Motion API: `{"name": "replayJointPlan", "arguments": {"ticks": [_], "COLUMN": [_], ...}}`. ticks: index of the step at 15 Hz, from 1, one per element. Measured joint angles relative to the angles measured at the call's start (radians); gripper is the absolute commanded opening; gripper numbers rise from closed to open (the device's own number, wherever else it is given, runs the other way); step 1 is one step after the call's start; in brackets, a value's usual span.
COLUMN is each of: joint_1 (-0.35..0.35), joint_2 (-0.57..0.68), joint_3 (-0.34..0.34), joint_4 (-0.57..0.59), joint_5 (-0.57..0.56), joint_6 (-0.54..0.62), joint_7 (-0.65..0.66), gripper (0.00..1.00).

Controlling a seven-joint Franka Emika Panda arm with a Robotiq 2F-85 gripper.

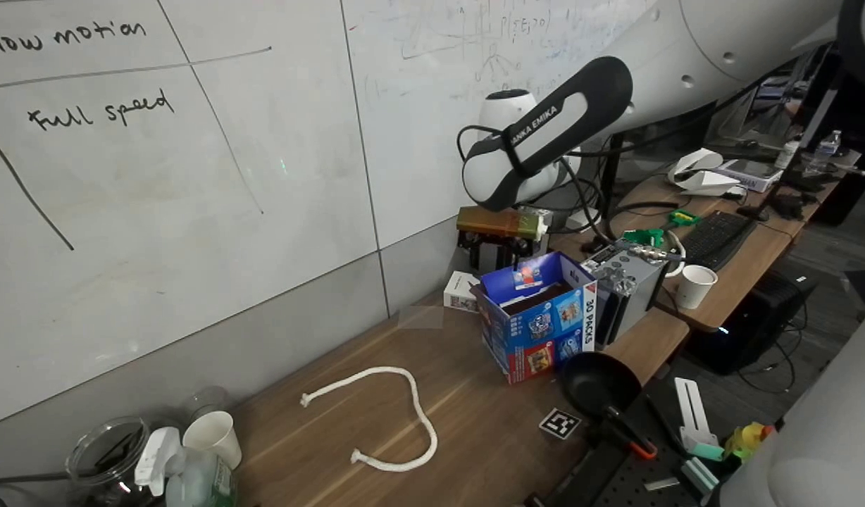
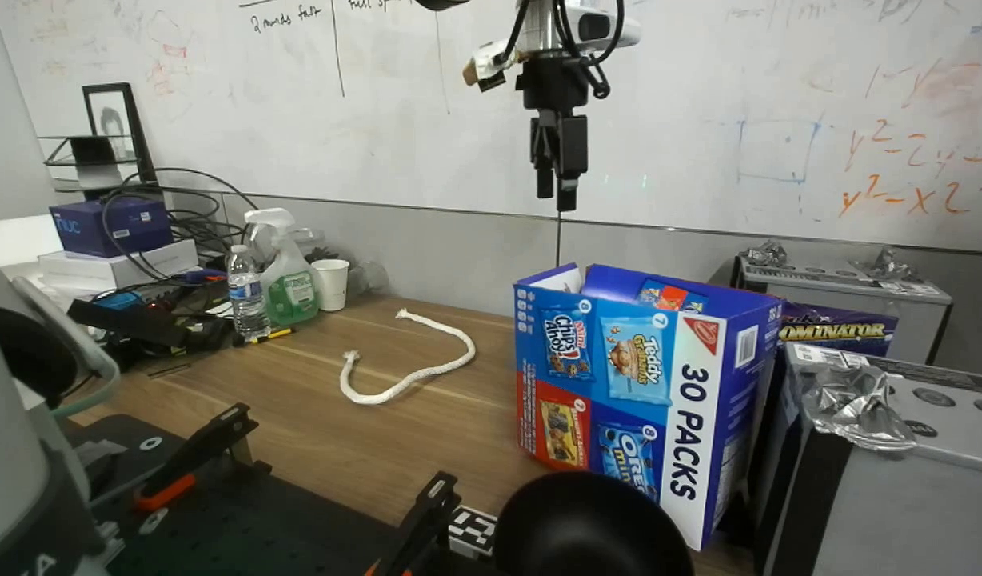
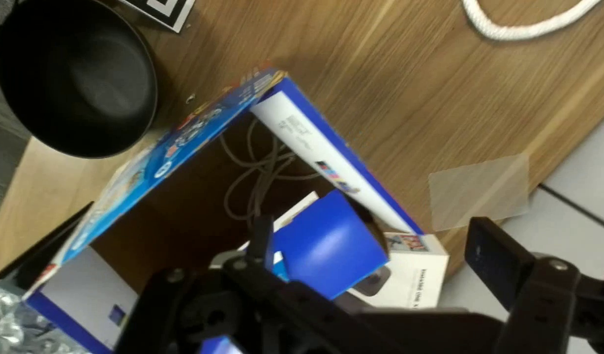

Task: Place the white ropes inside the blue box

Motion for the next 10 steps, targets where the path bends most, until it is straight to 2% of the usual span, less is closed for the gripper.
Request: {"name": "replayJointPlan", "arguments": {"ticks": [5, 10], "joint_1": [0.073, 0.104], "joint_2": [0.127, 0.335], "joint_3": [0.067, 0.088], "joint_4": [0.127, 0.222], "joint_5": [0.025, 0.048], "joint_6": [-0.004, 0.046], "joint_7": [-0.165, -0.395], "gripper": [1.0, 1.0]}}
